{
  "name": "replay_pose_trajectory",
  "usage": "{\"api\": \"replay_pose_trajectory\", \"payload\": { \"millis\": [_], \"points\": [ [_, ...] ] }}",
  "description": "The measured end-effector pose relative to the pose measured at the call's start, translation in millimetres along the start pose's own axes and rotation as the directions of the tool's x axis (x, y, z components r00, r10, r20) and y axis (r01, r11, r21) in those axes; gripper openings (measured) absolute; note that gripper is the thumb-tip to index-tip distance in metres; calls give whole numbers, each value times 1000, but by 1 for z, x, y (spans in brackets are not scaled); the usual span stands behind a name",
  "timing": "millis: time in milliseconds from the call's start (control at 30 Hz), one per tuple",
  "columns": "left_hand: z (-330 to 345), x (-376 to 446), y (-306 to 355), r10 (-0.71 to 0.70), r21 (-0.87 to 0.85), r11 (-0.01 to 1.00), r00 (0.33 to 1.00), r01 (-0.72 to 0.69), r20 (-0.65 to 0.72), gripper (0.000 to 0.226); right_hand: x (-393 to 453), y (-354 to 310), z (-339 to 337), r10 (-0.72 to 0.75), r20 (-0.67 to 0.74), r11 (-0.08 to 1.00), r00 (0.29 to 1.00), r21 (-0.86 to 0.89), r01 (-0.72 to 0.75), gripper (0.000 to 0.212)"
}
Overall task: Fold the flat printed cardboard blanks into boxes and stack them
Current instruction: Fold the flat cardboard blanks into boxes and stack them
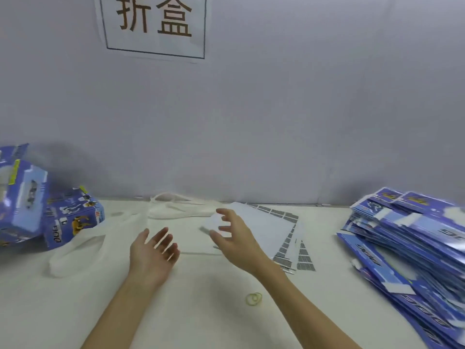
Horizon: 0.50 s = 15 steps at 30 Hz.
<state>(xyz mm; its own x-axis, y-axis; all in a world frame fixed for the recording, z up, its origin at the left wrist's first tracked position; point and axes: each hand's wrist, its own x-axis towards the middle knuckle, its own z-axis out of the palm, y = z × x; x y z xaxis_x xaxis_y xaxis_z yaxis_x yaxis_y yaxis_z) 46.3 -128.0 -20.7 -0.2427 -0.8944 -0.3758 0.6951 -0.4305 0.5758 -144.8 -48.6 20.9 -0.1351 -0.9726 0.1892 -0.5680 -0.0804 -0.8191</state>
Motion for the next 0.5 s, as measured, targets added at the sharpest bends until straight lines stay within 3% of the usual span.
{"api": "replay_pose_trajectory", "payload": {
  "millis": [133, 233, 333, 400, 433, 500],
  "points": [
    [1, 2, -4, -27, 32, 999, 999, 26, 33, 37, -2, 90, -70, 70, -256, 884, 964, -432, -179, 76],
    [4, -3, -5, -31, 65, 998, 998, 28, 48, 35, -1, 133, -140, 71, -473, 582, 878, -695, -421, 90],
    [4, -3, -8, -29, 98, 995, 998, 23, 58, 33, -6, 157, -208, 70, -638, 257, 767, -731, -631, 88],
    [3, -1, -9, -25, 115, 993, 996, 15, 87, 27, -14, 168, -244, 107, -728, 127, 677, -665, -736, 84],
    [3, -1, -9, -27, 120, 993, 994, 14, 108, 33, -19, 174, -258, 123, -767, 89, 630, -624, -776, 85],
    [2, 2, -9, -28, 162, 987, 991, 6, 133, 68, -27, 184, -277, 167, -820, 38, 547, -549, -835, 84]
  ]
}}
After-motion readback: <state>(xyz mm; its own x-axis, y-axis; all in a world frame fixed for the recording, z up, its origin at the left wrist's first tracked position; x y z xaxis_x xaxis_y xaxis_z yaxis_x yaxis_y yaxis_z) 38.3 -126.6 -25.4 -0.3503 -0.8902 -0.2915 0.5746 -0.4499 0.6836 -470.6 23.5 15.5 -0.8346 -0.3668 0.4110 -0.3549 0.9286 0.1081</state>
